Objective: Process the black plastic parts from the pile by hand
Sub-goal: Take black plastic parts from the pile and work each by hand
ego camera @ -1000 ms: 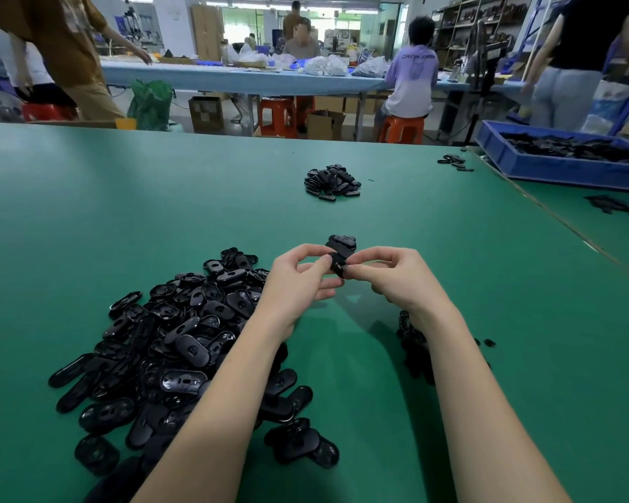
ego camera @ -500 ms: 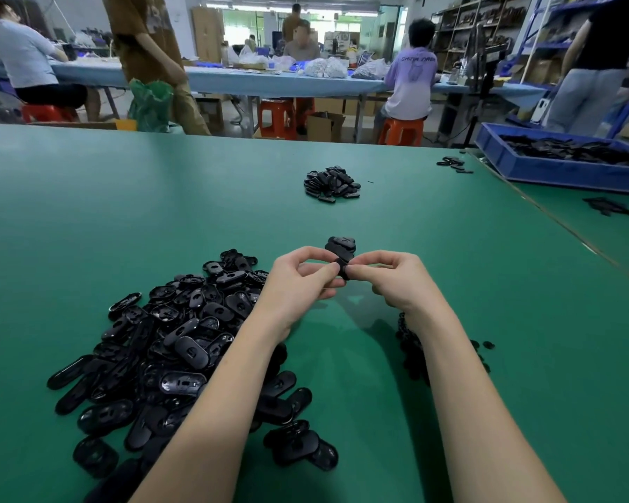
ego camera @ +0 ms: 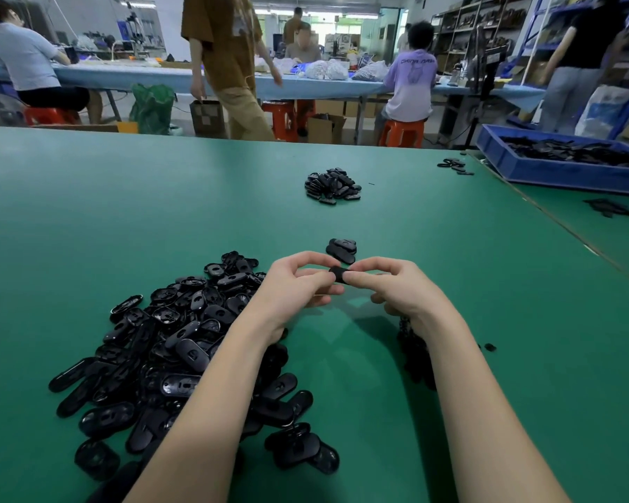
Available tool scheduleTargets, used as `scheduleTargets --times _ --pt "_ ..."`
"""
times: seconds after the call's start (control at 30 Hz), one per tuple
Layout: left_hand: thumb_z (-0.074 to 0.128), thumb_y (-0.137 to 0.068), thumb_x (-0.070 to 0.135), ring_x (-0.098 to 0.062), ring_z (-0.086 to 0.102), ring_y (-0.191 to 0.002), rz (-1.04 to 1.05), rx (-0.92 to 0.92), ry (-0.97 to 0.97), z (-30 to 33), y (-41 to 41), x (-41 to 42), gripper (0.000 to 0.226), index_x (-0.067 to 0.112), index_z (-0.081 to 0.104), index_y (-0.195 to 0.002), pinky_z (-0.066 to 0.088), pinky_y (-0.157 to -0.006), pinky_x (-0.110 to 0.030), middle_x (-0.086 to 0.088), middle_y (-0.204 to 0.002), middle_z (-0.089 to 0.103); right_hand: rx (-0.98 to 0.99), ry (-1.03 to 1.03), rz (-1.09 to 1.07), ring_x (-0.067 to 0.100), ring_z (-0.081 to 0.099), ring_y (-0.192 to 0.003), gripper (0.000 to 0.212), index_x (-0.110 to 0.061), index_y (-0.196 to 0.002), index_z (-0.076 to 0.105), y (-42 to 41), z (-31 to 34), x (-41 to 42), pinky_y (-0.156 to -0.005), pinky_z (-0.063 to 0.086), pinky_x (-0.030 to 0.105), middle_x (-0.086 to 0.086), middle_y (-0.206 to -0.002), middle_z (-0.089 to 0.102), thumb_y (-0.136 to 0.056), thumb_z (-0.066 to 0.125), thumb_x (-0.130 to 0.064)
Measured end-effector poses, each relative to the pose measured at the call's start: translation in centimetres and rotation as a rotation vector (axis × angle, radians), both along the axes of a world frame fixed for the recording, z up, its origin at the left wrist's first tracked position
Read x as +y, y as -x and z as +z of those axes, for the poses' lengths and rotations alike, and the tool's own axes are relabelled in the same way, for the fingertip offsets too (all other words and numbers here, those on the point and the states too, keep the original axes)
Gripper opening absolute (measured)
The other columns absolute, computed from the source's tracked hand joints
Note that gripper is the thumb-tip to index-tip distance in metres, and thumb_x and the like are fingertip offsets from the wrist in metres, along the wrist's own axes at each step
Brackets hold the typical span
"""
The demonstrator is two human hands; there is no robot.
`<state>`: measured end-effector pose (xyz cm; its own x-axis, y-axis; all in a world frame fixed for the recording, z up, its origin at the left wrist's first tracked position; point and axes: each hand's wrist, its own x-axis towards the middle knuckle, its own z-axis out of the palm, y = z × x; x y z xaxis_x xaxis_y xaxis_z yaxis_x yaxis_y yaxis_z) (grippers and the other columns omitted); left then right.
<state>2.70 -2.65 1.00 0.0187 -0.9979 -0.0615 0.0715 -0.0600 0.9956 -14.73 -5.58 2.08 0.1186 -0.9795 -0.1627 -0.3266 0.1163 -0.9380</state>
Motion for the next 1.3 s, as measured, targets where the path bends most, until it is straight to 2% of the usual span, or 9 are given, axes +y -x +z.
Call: scheduleTargets --times 0.2,0.33,0.53,0.67,0.8,0.9,1.03,1.17,1.3 --pt "0.067 -0.090 -0.002 -0.013 0.064 -0.067 -0.013 0.034 -0.029 -0.1 -0.2 0.0 0.013 0.007 0.066 -0.099 0.055 -0.067 -0.018 -0.008 -0.076 0.073 -0.015 0.096 0.074 -0.002 0.046 -0.047 0.018 -0.021 -0.087 0.076 0.0 -0.4 -0.2 -0.045 0.033 0.006 -0.012 -0.063 0.061 -0.078 0.087 -0.033" --pt "0.066 -0.091 -0.004 -0.012 0.062 -0.060 -0.022 0.075 -0.048 0.0 -0.4 0.0 0.013 0.005 0.065 -0.099 0.053 -0.063 -0.017 -0.009 -0.073 0.070 -0.030 0.142 0.115 -0.002 0.045 -0.046 0.017 -0.019 -0.088 0.075 -0.2 -0.4 -0.2 -0.045 0.033 0.007 -0.017 -0.054 0.055 -0.081 0.086 -0.030" --pt "0.064 -0.090 -0.005 -0.013 0.062 -0.062 0.022 -0.019 -0.043 -0.2 -0.4 -0.2 0.013 0.006 0.064 -0.097 0.055 -0.066 -0.018 -0.009 -0.072 0.070 0.018 0.133 0.109 -0.004 0.048 -0.044 0.011 -0.016 -0.091 0.078 -0.3 -0.4 -0.3 -0.046 0.033 0.006 -0.018 -0.052 0.058 -0.084 0.082 -0.023" --pt "0.067 -0.089 -0.005 -0.015 0.062 -0.064 0.043 -0.054 -0.048 -0.4 -0.1 -0.1 0.013 0.006 0.064 -0.096 0.056 -0.068 -0.018 -0.010 -0.074 0.070 0.074 0.130 0.074 -0.004 0.047 -0.044 0.008 -0.018 -0.084 0.078 -0.6 -0.4 -0.5 -0.048 0.036 0.008 -0.017 -0.056 0.060 -0.081 0.083 -0.024" --pt "0.069 -0.088 -0.004 -0.016 0.063 -0.068 0.048 -0.062 -0.048 -0.5 -0.1 -0.3 0.014 0.006 0.066 -0.097 0.056 -0.070 -0.019 -0.012 -0.080 0.071 0.051 0.099 0.099 -0.004 0.048 -0.044 0.009 -0.019 -0.085 0.077 -0.3 -0.5 -0.5 -0.048 0.036 0.009 -0.016 -0.057 0.061 -0.082 0.084 -0.023" --pt "0.069 -0.088 -0.004 -0.013 0.065 -0.065 0.049 -0.061 -0.046 -0.6 0.0 -0.3 0.014 0.007 0.066 -0.095 0.057 -0.068 -0.017 -0.009 -0.079 0.071 0.070 0.105 0.081 -0.003 0.046 -0.045 0.009 -0.021 -0.078 0.076 -0.4 -0.7 -0.5 -0.051 0.037 0.013 -0.013 -0.058 0.059 -0.080 0.084 -0.023" --pt "0.071 -0.087 -0.002 -0.008 0.066 -0.062 0.057 -0.082 -0.046 -0.8 0.0 -0.4 0.014 0.009 0.067 -0.095 0.054 -0.065 -0.016 -0.008 -0.083 0.071 0.048 0.119 0.052 -0.003 0.045 -0.042 0.014 -0.019 -0.071 0.072 -0.7 -0.9 -0.6 -0.045 0.035 0.010 -0.017 -0.048 0.053 -0.079 0.083 -0.015" --pt "0.071 -0.088 -0.002 -0.010 0.067 -0.065 0.057 -0.096 -0.046 -0.9 0.1 -0.4 0.014 0.011 0.066 -0.094 0.056 -0.071 -0.019 -0.009 -0.085 0.071 0.076 0.151 0.018 0.000 0.048 -0.048 0.014 -0.019 -0.067 0.071 -1.0 -1.1 -0.6 -0.047 0.036 0.008 -0.015 -0.052 0.056 -0.074 0.083 -0.018" --pt "0.070 -0.088 -0.001 -0.012 0.065 -0.066 0.075 -0.119 -0.050 -0.8 0.5 -0.4 0.014 0.011 0.065 -0.093 0.056 -0.073 -0.021 -0.008 -0.082 0.071 0.096 0.162 -0.005 -0.001 0.045 -0.045 0.015 -0.019 -0.065 0.069 -1.0 -1.2 -0.7 -0.044 0.034 0.009 -0.018 -0.048 0.053 -0.072 0.082 -0.020"
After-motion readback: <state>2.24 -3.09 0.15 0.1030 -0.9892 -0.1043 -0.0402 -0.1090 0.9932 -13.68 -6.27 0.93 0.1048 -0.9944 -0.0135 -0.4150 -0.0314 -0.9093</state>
